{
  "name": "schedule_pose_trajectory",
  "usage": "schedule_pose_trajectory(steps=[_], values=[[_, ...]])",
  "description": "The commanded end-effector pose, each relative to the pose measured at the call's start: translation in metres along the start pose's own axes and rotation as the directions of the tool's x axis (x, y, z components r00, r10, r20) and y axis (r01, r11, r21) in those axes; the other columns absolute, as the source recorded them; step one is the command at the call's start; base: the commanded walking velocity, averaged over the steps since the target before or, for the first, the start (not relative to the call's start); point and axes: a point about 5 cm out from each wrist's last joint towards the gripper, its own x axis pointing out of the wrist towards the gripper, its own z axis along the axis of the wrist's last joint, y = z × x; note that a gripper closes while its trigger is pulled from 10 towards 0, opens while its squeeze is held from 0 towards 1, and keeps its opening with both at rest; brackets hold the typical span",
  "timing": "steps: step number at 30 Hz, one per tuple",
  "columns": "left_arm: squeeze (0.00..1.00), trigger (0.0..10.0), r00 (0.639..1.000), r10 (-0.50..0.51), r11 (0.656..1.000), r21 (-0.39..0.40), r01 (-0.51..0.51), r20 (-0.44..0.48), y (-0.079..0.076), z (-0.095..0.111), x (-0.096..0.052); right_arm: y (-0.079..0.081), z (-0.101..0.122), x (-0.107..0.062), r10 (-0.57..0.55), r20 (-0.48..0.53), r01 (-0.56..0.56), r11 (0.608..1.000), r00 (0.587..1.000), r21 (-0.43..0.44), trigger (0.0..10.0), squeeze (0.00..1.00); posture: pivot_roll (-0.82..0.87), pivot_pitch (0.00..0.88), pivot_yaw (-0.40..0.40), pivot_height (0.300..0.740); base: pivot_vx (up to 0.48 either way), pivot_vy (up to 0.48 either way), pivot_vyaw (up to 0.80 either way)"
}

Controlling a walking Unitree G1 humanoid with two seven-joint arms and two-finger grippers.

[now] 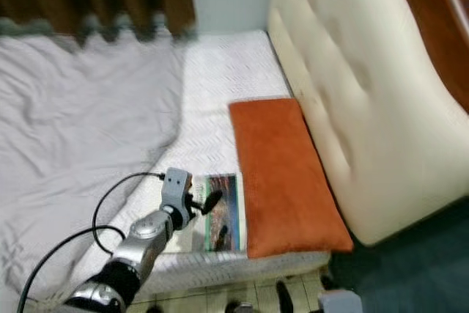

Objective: Clean up the room

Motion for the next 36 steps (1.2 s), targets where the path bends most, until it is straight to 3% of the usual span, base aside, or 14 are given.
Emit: schedule_pose_trajectory(steps=[1, 3, 4, 6, 12, 20, 29, 33, 36], values=[[0.0, 10.0, 1.0, 0.024, 0.999, 0.024, -0.023, -0.021, -0.002, -0.002, 0.003, 0.018, 0.002, -0.034, 0.039, -0.065, -0.039, 0.999, 0.997, 0.009, 10.0, 0.0, -0.43, 0.631, -0.081, 0.74, 0.0, 0.0, 0.0], [0.0, 10.0, 0.998, 0.056, 0.998, 0.025, -0.056, -0.009, -0.002, 0.005, 0.008, 0.026, 0.008, -0.065, 0.038, -0.127, -0.035, 0.999, 0.991, 0.029, 10.0, 0.0, -0.45, 0.667, -0.083, 0.74, 0.0, 0.0, 0.0], [0.0, 10.0, 0.998, 0.056, 0.998, 0.025, -0.056, -0.009, -0.002, 0.005, 0.008, 0.026, 0.008, -0.065, 0.038, -0.127, -0.035, 0.999, 0.991, 0.029, 10.0, 0.0, -0.45, 0.667, -0.083, 0.74, 0.0, 0.0, 0.0], [0.0, 10.0, 0.997, 0.082, 0.997, -0.008, -0.082, -0.012, 0.003, 0.008, 0.009, 0.025, 0.017, -0.084, 0.002, -0.179, 0.004, 0.999, 0.984, 0.035, 10.0, 0.0, -0.47, 0.703, -0.088, 0.74, 0.0, 0.0, 0.0], [0.0, 10.0, 0.99, 0.142, 0.989, -0.028, -0.143, -0.018, 0.017, 0.008, 0.006, 0.026, 0.024, -0.103, -0.019, -0.242, 0.027, 0.999, 0.97, 0.032, 10.0, 0.0, -0.5, 0.724, -0.103, 0.74, 0.0, 0.0, 0.0], [0.0, 10.0, 0.972, 0.23, 0.97, 0.099, -0.224, -0.049, 0.036, 0.007, 0.0, 0.027, 0.028, -0.117, -0.012, -0.293, 0.018, 1.0, 0.956, 0.018, 10.0, 0.0, -0.53, 0.73, -0.138, 0.74, 0.0, 0.0, 0.0], [0.0, 10.0, 0.945, 0.32, 0.938, 0.164, -0.307, -0.062, 0.06, 0.012, -0.008, 0.026, 0.026, -0.127, 0.008, -0.336, -0.006, 1.0, 0.942, 0.008, 10.0, 0.0, -0.52, 0.738, -0.151, 0.74, 0.0, 0.0, 0.0], [0.0, 10.0, 0.923, 0.382, 0.92, 0.11, -0.375, -0.046, 0.076, 0.016, -0.015, 0.027, 0.026, -0.127, 0.019, -0.335, -0.017, 1.0, 0.942, 0.008, 10.0, 0.0, -0.51, 0.731, -0.147, 0.74, 0.0, 0.0, 0.0], [0.0, 10.0, 0.922, 0.383, 0.921, 0.099, -0.377, -0.05, 0.076, 0.015, -0.015, 0.026, 0.025, -0.126, 0.021, -0.332, -0.021, 1.0, 0.943, 0.005, 10.0, 0.0, -0.51, 0.728, -0.148, 0.74, 0.0, 0.0, 0.0]])
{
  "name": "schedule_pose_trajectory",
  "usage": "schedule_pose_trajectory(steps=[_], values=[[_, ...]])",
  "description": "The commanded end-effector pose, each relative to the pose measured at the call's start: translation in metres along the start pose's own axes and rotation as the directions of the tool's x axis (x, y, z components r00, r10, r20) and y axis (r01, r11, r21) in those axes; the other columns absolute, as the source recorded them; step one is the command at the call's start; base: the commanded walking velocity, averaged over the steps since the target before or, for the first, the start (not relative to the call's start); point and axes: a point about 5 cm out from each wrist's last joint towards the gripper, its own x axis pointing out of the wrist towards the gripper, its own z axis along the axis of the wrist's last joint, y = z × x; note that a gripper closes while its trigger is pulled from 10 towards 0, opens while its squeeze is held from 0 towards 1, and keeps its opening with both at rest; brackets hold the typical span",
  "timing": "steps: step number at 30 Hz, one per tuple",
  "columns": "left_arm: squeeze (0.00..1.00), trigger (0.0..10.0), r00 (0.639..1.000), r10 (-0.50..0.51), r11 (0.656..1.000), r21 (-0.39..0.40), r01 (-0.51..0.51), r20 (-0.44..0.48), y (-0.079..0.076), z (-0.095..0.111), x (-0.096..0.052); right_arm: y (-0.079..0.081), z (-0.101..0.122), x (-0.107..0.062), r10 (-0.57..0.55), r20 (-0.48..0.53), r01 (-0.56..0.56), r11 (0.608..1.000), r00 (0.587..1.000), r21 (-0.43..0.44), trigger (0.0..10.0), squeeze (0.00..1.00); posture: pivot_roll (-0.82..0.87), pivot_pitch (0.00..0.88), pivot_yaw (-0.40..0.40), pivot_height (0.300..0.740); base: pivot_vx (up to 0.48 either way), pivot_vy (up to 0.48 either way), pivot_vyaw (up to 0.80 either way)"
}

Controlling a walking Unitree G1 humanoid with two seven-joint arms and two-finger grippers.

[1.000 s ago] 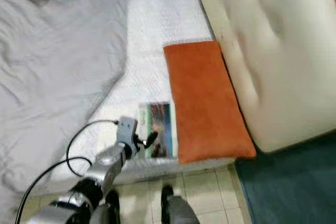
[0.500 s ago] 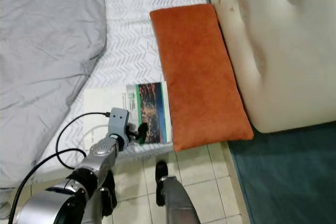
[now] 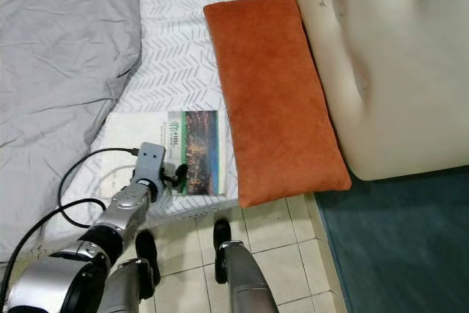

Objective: Clean up the room

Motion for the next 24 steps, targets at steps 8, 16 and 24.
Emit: schedule_pose_trajectory(steps=[8, 16, 24], values=[[0.0, 10.0, 0.997, -0.04, 0.967, -0.253, 0.02, -0.073, -0.032, -0.015, -0.001, -0.001, -0.006, -0.001, 0.045, -0.04, -0.046, 0.999, 0.998, -0.028, 10.0, 0.0, -0.5, 0.721, -0.158, 0.74, 0.0, 0.0, 0.0], [0.0, 10.0, 0.994, -0.092, 0.923, -0.38, 0.061, -0.065, -0.071, -0.008, 0.0, 0.001, -0.005, 0.0, 0.052, -0.035, -0.054, 0.998, 0.998, -0.04, 10.0, 0.0, -0.51, 0.716, -0.154, 0.74, 0.0, 0.0, 0.0], [0.0, 10.0, 0.993, -0.087, 0.917, -0.395, 0.049, -0.079, -0.076, -0.009, 0.0, 0.003, -0.008, -0.001, 0.051, -0.038, -0.053, 0.998, 0.998, -0.042, 10.0, 0.0, -0.5, 0.716, -0.139, 0.74, 0.0, 0.0, 0.0]])
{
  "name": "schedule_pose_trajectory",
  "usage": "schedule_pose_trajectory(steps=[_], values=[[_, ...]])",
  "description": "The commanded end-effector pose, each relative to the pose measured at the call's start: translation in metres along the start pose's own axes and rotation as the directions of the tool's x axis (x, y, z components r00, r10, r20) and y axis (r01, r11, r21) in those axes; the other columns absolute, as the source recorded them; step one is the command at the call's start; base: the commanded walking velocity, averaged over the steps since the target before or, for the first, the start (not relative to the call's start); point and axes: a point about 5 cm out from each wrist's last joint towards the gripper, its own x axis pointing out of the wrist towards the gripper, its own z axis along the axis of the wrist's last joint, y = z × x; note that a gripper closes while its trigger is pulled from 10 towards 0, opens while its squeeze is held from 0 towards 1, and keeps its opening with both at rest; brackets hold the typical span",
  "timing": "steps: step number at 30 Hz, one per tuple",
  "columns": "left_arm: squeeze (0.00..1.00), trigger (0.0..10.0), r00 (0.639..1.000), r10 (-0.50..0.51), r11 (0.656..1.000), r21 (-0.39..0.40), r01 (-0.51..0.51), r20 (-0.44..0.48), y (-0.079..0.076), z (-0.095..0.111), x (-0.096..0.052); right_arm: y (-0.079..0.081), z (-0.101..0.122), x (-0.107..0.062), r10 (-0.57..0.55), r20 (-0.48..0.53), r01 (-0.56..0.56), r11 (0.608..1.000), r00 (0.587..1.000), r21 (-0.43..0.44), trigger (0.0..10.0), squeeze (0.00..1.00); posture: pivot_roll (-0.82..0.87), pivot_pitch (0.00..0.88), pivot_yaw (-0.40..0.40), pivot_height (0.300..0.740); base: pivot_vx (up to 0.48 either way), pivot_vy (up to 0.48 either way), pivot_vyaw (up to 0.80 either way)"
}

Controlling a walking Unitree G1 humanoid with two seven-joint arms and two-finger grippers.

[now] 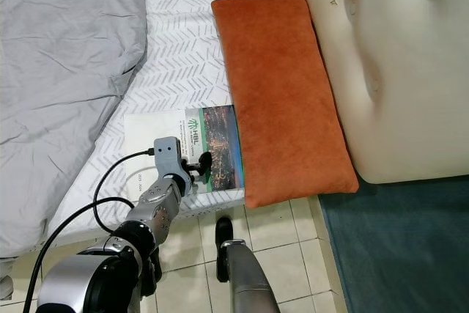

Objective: Clean up the room

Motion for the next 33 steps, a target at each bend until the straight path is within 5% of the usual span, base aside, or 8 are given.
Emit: schedule_pose_trajectory(steps=[1, 9, 17, 20, 22, 27, 31, 33], values=[[0.0, 10.0, 0.994, 0.023, 0.999, -0.036, -0.027, -0.11, 0.0, -0.029, -0.007, 0.005, -0.008, -0.002, 0.027, -0.045, -0.027, 1.0, 0.999, 0.0, 10.0, 0.0, -0.5, 0.715, -0.139, 0.74, 0.0, 0.0, 0.0], [0.0, 10.0, 0.995, 0.084, 0.994, 0.076, -0.08, -0.049, 0.026, -0.023, -0.009, 0.004, -0.014, 0.012, 0.033, -0.024, -0.033, 0.999, 0.999, 0.006, 10.0, 0.0, -0.42, 0.695, -0.112, 0.74, 0.0, 0.0, 0.0], [0.0, 10.0, 0.992, 0.065, 0.988, 0.129, -0.079, 0.109, 0.08, -0.015, -0.031, 0.013, -0.023, 0.066, 0.091, 0.073, -0.093, 0.995, 0.993, 0.032, 10.0, 0.0, -0.24, 0.5, -0.037, 0.74, 0.0, 0.0, 0.0], [0.0, 10.0, 0.976, 0.035, 0.998, 0.048, -0.047, 0.213, 0.077, 0.0, -0.042, 0.005, -0.019, 0.1, 0.098, 0.133, -0.099, 0.995, 0.986, -0.002, 10.0, 0.0, -0.17, 0.392, -0.019, 0.74, 0.0, 0.0, 0.0], [0.0, 10.0, 0.967, -0.017, 1.0, -0.002, 0.018, 0.253, 0.058, 0.005, -0.048, -0.007, -0.006, 0.125, 0.093, 0.195, -0.088, 0.996, 0.976, -0.033, 10.0, 0.0, -0.14, 0.349, -0.024, 0.74, 0.0, 0.0, 0.0], [0.0, 10.0, 0.972, -0.009, 0.999, -0.044, 0.02, 0.236, 0.035, -0.011, -0.035, -0.022, 0.003, 0.142, 0.071, 0.228, -0.056, 0.996, 0.971, -0.069, 10.0, 0.0, -0.18, 0.334, -0.055, 0.74, 0.0, 0.0, 0.0], [0.0, 10.0, 0.971, -0.025, 0.999, 0.039, 0.017, 0.239, 0.032, -0.012, -0.039, -0.023, 0.009, 0.142, 0.071, 0.248, -0.059, 0.997, 0.966, -0.056, 10.0, 0.0, -0.21, 0.356, -0.065, 0.74, 0.0, 0.0, 0.0], [0.0, 10.0, 0.935, -0.061, 0.936, 0.345, -0.068, 0.35, 0.041, 0.008, -0.059, -0.013, 0.01, 0.156, 0.094, 0.254, -0.122, 0.988, 0.962, 0.095, 10.0, 0.0, -0.19, 0.384, -0.059, 0.74, 0.0, 0.0, 0.0]])
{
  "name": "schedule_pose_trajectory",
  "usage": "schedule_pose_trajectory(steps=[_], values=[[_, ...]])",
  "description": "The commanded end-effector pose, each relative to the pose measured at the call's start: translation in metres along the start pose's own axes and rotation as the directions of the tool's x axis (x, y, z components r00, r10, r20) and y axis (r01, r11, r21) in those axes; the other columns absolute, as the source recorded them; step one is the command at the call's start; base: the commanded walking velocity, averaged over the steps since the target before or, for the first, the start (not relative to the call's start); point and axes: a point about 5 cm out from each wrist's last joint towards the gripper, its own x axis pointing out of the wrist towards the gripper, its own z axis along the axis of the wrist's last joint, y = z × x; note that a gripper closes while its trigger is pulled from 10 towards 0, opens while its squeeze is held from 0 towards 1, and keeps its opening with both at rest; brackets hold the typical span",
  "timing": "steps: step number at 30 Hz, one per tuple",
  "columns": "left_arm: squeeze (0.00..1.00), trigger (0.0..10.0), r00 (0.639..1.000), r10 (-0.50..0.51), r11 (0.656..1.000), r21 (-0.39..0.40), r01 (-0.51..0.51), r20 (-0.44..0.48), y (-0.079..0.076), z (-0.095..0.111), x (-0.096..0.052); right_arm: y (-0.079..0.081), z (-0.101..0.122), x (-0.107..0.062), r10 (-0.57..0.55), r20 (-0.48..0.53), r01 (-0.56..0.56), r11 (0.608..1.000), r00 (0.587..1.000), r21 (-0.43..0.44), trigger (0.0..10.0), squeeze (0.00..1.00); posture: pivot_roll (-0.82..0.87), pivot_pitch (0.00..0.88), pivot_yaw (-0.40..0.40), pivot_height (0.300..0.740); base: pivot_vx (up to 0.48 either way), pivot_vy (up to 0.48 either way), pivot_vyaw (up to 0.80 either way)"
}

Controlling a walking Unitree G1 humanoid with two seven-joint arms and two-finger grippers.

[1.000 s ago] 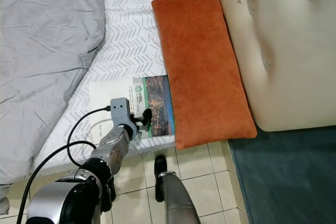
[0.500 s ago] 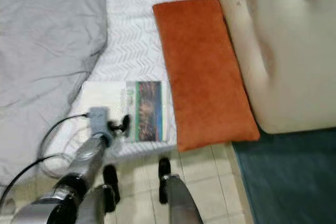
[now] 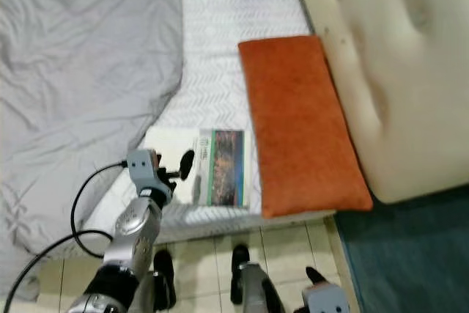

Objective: Clean up the room

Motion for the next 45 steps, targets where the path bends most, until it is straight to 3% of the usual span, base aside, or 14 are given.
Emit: schedule_pose_trajectory(steps=[1, 2, 3, 4, 5, 6, 7, 10, 11, 16, 22, 28, 34, 45], values=[[0.0, 10.0, 0.994, -0.024, 0.962, 0.273, -0.006, 0.107, 0.008, 0.018, -0.014, 0.006, -0.011, 0.012, 0.036, -0.035, -0.031, 0.993, 0.999, 0.117, 10.0, 0.0, -0.17, 0.409, -0.058, 0.74, 0.0, 0.0, 0.0], [0.0, 10.0, 0.994, -0.024, 0.962, 0.273, -0.006, 0.107, 0.008, 0.018, -0.014, 0.006, -0.011, 0.012, 0.036, -0.035, -0.031, 0.993, 0.999, 0.117, 10.0, 0.0, -0.17, 0.409, -0.058, 0.74, 0.0, 0.0, 0.0], [0.0, 10.0, 0.985, -0.067, 0.917, 0.4, -0.002, 0.16, 0.01, 0.028, -0.021, 0.008, -0.013, 0.025, 0.056, -0.035, -0.049, 0.986, 0.998, 0.157, 10.0, 0.0, -0.15, 0.422, -0.056, 0.74, 0.0, 0.0, 0.0], [0.0, 10.0, 0.964, -0.157, 0.837, 0.548, 0.015, 0.213, 0.013, 0.04, -0.043, 0.011, -0.018, 0.055, 0.095, -0.042, -0.084, 0.973, 0.995, 0.215, 10.0, 0.0, -0.08, 0.464, -0.049, 0.74, 0.0, 0.0, 0.0], [0.0, 10.0, 0.964, -0.157, 0.837, 0.548, 0.015, 0.213, 0.013, 0.04, -0.043, 0.011, -0.018, 0.055, 0.095, -0.042, -0.084, 0.973, 0.995, 0.215, 10.0, 0.0, -0.08, 0.464, -0.049, 0.74, 0.0, 0.0, 0.0], [0.0, 10.0, 0.961, -0.195, 0.809, 0.586, 0.045, 0.195, 0.02, 0.044, -0.067, 0.014, -0.017, 0.082, 0.133, -0.037, -0.12, 0.963, 0.99, 0.241, 10.0, 0.0, -0.04, 0.502, -0.046, 0.74, 0.0, 0.0, 0.0], [0.0, 10.0, 0.961, -0.195, 0.809, 0.586, 0.045, 0.195, 0.02, 0.044, -0.067, 0.014, -0.017, 0.082, 0.133, -0.037, -0.12, 0.963, 0.99, 0.241, 10.0, 0.0, -0.04, 0.502, -0.046, 0.74, 0.0, 0.0, 0.0], [0.0, 10.0, 0.969, -0.227, 0.807, 0.576, 0.129, 0.102, 0.029, 0.042, -0.105, 0.018, -0.008, 0.112, 0.172, -0.023, -0.161, 0.956, 0.985, 0.247, 10.0, 0.0, 0.08, 0.56, -0.046, 0.74, 0.0, 0.0, 0.0], [0.0, 10.0, 0.969, -0.227, 0.807, 0.576, 0.129, 0.102, 0.029, 0.042, -0.105, 0.018, -0.008, 0.112, 0.172, -0.023, -0.161, 0.956, 0.985, 0.247, 10.0, 0.0, 0.08, 0.56, -0.046, 0.74, 0.0, 0.0, 0.0], [0.0, 10.0, 0.992, -0.124, 0.798, 0.595, 0.097, 0.005, 0.041, 0.045, -0.151, 0.039, 0.002, 0.149, 0.259, -0.003, -0.251, 0.936, 0.966, 0.245, 10.0, 0.0, 0.16, 0.629, -0.04, 0.74, 0.0, 0.0, 0.0], [0.0, 10.0, 0.992, -0.11, 0.841, 0.526, 0.124, -0.058, 0.025, 0.053, -0.185, 0.074, 0.013, 0.176, 0.351, 0.04, -0.352, 0.921, 0.936, 0.169, 10.0, 0.0, 0.2, 0.686, -0.063, 0.74, 0.0, 0.0, 0.0], [0.0, 10.0, 0.977, -0.169, 0.863, 0.458, 0.212, -0.133, -0.003, 0.044, -0.211, 0.084, 0.026, 0.193, 0.324, 0.06, -0.326, 0.945, 0.944, 0.027, 10.0, 0.0, 0.21, 0.702, -0.078, 0.74, 0.0, 0.0, 0.0], [0.0, 10.0, 0.974, -0.16, 0.878, 0.428, 0.214, -0.159, -0.012, 0.049, -0.218, 0.09, 0.035, 0.202, 0.332, 0.055, -0.328, 0.942, 0.942, -0.078, 10.0, 0.0, 0.21, 0.712, -0.084, 0.74, 0.0, 0.0, 0.0], [0.0, 10.0, 0.966, -0.22, 0.88, 0.4, 0.257, -0.136, -0.026, 0.059, -0.226, 0.071, 0.042, 0.21, 0.243, 0.061, -0.238, 0.968, 0.968, -0.082, 10.0, 0.0, 0.26, 0.718, -0.055, 0.74, 0.0, 0.0, 0.0]])
